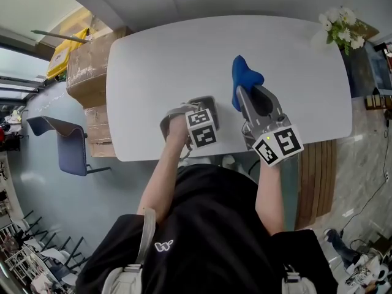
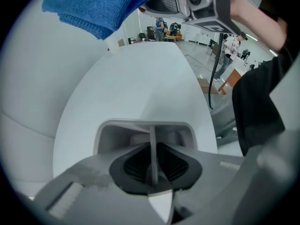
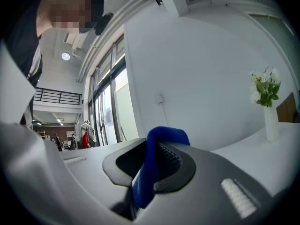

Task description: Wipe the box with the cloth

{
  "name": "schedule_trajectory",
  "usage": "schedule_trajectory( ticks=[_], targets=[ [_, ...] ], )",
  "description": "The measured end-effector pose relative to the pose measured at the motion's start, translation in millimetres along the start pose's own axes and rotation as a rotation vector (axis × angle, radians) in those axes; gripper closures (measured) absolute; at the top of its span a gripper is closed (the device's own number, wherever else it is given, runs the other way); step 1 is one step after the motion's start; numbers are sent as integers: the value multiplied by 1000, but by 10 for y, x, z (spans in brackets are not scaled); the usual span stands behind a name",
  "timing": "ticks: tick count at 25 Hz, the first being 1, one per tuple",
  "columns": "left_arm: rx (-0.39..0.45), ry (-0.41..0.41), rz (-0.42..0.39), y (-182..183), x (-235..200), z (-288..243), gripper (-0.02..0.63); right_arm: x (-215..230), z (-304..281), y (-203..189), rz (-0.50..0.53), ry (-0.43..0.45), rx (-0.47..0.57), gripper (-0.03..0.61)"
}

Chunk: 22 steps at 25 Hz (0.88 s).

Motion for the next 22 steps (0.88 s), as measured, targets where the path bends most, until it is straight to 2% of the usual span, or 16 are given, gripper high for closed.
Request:
schedule_trajectory(
  ticks=[4, 7, 12, 15, 19, 22],
  targets=[
    [-3, 27, -2, 16, -4, -13, 556, 27, 0, 11, -8, 6, -1, 525],
    [22, 83, 23, 0, -3, 27, 550, 30, 14, 15, -17, 21, -4, 525],
    [70, 183, 101, -11, -6, 200, 541, 23, 43, 25, -26, 67, -3, 525],
    [177, 233, 213, -19, 9, 370, 541, -33, 47, 4, -20, 99, -9, 525],
    [420, 302, 440, 47, 39, 710, 541, -154, 89, -7, -2, 149, -28, 525],
    [555, 388, 563, 72, 75, 908, 543, -218, 154, 2, 4, 181, -34, 525]
  ],
)
Point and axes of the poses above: the fingertips, and each gripper's own axes: z backward along the fingers, x to its right, y out of its top, the point moved 5 cm from there along z, backward along the fingers, and after that the axes turned 4 degrees about x, right-handed, at the moved point
